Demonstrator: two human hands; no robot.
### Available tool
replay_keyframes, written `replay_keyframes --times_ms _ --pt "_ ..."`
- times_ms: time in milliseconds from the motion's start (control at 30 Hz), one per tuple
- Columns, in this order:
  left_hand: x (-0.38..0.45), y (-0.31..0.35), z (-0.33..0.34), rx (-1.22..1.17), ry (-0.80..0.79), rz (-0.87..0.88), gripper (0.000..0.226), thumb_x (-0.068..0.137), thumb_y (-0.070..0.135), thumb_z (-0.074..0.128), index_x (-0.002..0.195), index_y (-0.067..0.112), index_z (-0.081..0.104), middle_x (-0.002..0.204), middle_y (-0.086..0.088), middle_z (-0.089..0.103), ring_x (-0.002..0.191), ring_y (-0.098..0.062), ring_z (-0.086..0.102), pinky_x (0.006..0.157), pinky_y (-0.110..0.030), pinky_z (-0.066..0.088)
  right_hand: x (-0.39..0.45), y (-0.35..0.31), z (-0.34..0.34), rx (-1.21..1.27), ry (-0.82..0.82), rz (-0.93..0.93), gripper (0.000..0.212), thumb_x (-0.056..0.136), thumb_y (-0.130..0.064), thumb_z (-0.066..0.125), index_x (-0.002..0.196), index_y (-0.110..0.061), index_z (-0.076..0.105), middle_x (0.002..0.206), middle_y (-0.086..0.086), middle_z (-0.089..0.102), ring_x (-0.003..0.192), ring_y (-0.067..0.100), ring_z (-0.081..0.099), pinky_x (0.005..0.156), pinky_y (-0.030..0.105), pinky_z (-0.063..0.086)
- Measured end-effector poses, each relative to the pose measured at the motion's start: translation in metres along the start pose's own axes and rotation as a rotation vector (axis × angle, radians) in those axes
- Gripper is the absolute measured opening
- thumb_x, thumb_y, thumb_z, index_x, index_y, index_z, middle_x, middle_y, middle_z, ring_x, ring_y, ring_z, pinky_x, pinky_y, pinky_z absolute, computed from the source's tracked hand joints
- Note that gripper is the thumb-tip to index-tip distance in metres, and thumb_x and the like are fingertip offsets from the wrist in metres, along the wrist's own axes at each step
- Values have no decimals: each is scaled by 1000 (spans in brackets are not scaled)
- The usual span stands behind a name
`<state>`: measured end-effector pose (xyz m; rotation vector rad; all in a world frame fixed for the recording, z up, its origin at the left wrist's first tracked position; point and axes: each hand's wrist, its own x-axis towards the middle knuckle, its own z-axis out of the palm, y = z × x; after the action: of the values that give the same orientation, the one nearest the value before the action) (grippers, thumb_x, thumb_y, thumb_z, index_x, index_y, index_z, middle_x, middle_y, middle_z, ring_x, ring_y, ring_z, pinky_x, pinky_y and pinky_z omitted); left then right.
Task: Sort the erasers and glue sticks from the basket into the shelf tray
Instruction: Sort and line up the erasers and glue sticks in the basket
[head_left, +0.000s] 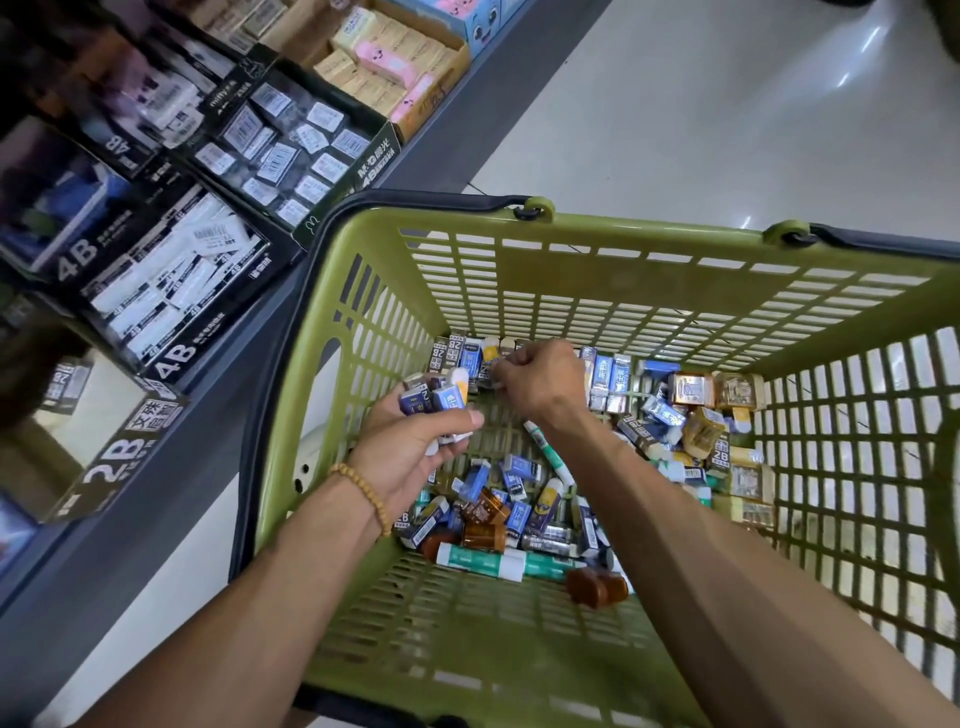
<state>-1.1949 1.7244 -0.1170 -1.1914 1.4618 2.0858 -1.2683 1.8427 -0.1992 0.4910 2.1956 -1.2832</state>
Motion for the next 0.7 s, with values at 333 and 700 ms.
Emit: replay_keyframes --times_ms 333,700 --pt "-2 1 2 93 4 18 44 68 -17 73 93 14 55 85 -7 67 83 -24 65 88 -40 52 -15 -13 -15 71 -69 -83 37 91 -31 65 69 -1 69 65 14 69 59 24 61 61 37 51" --pt "-8 4 3 199 -111 -5 56 52 -2 79 102 10 57 87 -2 74 83 -20 73 75 -31 60 -54 -7 -47 339 -593 -28 10 89 -15 72 84 -8 69 64 2 68 59 12 63 63 24 56"
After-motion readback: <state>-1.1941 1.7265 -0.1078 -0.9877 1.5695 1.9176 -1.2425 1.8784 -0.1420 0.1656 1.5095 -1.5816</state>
